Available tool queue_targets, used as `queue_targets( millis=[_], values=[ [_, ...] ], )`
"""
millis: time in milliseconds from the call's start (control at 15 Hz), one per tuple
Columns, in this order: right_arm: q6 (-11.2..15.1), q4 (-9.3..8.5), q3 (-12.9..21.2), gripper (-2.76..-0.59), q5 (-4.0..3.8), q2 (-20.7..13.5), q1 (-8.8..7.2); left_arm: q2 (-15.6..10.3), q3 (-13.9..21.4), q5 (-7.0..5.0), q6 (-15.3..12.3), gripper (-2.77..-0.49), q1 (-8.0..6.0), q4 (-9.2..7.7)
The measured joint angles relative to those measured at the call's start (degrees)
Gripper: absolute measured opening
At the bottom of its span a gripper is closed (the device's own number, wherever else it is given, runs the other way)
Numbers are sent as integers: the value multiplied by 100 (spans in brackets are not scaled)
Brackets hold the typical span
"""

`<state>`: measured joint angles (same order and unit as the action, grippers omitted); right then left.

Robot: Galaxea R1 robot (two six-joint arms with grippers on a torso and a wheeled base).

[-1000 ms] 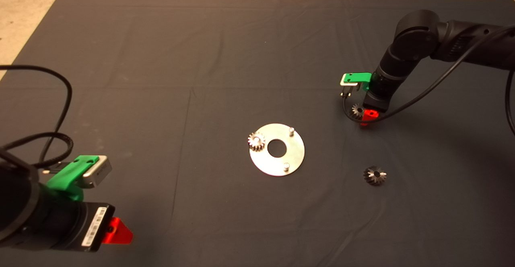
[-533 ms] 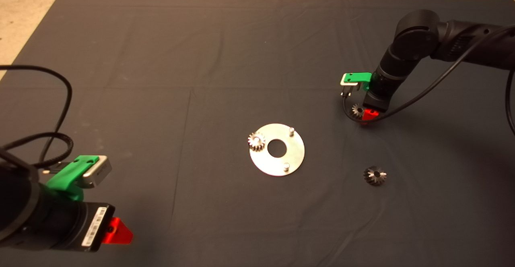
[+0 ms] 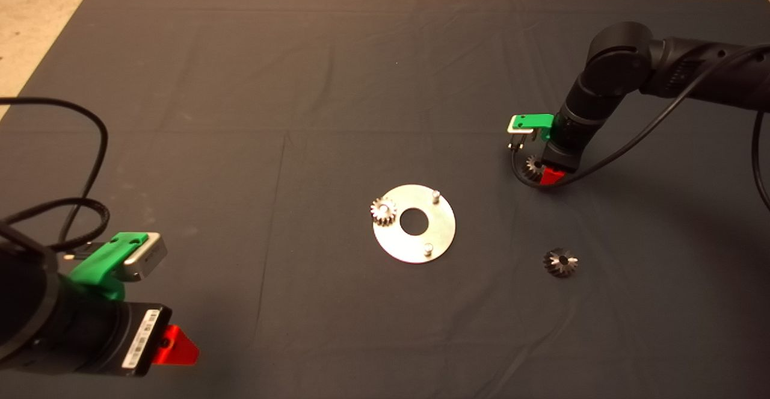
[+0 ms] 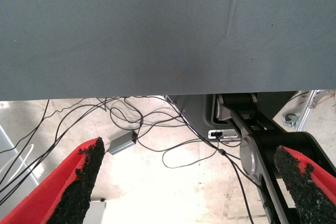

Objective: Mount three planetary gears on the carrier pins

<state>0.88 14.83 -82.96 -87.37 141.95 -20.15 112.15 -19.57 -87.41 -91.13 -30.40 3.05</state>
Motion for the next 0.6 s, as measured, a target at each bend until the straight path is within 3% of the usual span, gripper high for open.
queue_targets(
  millis=[600],
  values=[
    [2, -5, 0, -166, -2, 12, 1, -11, 0, 1, -2, -93, 0, -2]
  ],
)
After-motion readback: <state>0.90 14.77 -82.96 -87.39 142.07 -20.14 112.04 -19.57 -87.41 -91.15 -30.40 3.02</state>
